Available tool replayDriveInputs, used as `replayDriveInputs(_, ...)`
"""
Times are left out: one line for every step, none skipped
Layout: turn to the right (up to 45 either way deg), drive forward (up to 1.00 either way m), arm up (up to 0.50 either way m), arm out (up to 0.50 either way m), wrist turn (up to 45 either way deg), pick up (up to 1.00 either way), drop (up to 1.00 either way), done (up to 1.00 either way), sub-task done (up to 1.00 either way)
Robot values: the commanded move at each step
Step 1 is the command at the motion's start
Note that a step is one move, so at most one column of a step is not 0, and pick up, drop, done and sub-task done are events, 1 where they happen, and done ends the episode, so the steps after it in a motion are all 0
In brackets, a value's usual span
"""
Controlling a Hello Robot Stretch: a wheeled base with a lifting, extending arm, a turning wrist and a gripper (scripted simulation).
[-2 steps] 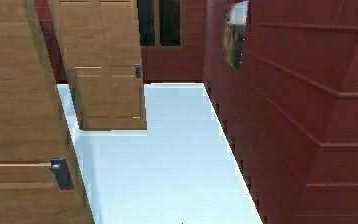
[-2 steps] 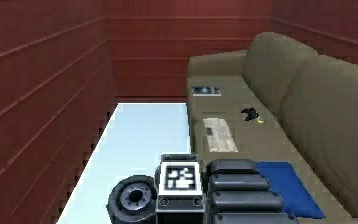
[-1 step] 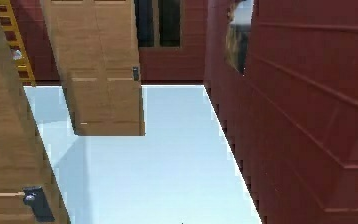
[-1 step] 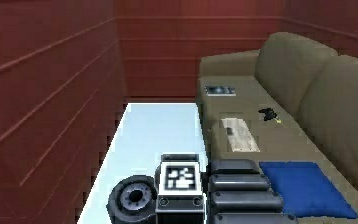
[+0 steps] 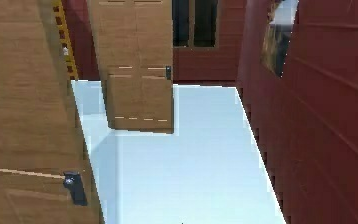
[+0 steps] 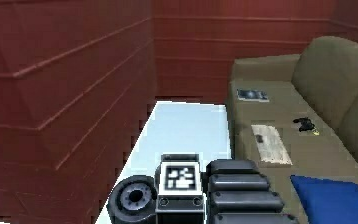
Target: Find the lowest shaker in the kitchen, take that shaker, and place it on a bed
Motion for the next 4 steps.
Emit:
replayDriveInputs(0.0,0.8,0.0,0.0,0.0,0.0,0.0,0.0,0.0)
replayDriveInputs(-27.0,0.0,0.0,0.0,0.0,0.0,0.0,0.0,0.0)
replayDriveInputs(0.0,0.3,0.0,0.0,0.0,0.0,0.0,0.0,0.0)
replayDriveInputs(-45.0,0.0,0.0,0.0,0.0,0.0,0.0,0.0,0.0)
